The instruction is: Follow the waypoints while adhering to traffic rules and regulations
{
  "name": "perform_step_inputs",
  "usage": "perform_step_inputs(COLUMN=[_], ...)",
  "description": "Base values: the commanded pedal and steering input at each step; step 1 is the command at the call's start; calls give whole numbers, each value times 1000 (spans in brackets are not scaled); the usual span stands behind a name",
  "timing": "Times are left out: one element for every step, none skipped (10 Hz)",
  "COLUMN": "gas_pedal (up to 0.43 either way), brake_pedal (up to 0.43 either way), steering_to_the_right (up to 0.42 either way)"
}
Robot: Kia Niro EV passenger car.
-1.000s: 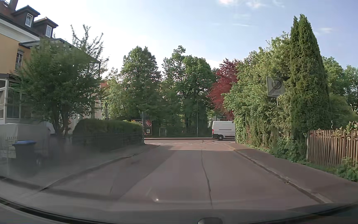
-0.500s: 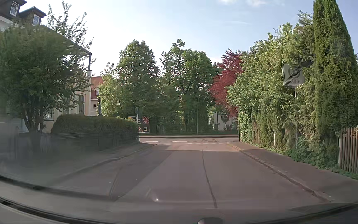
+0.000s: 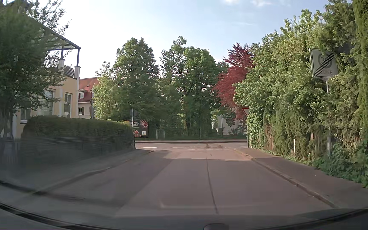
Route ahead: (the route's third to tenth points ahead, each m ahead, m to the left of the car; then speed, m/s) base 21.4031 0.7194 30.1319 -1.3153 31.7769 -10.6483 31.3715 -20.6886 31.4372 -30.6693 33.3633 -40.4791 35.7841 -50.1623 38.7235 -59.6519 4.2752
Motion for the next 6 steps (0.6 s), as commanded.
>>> perform_step_inputs(gas_pedal=[8, 8, 8, 8, 8, 8], brake_pedal=[0, 0, 0, 0, 0, 0], steering_to_the_right=[36, 40, 42, 43, 43, 43])
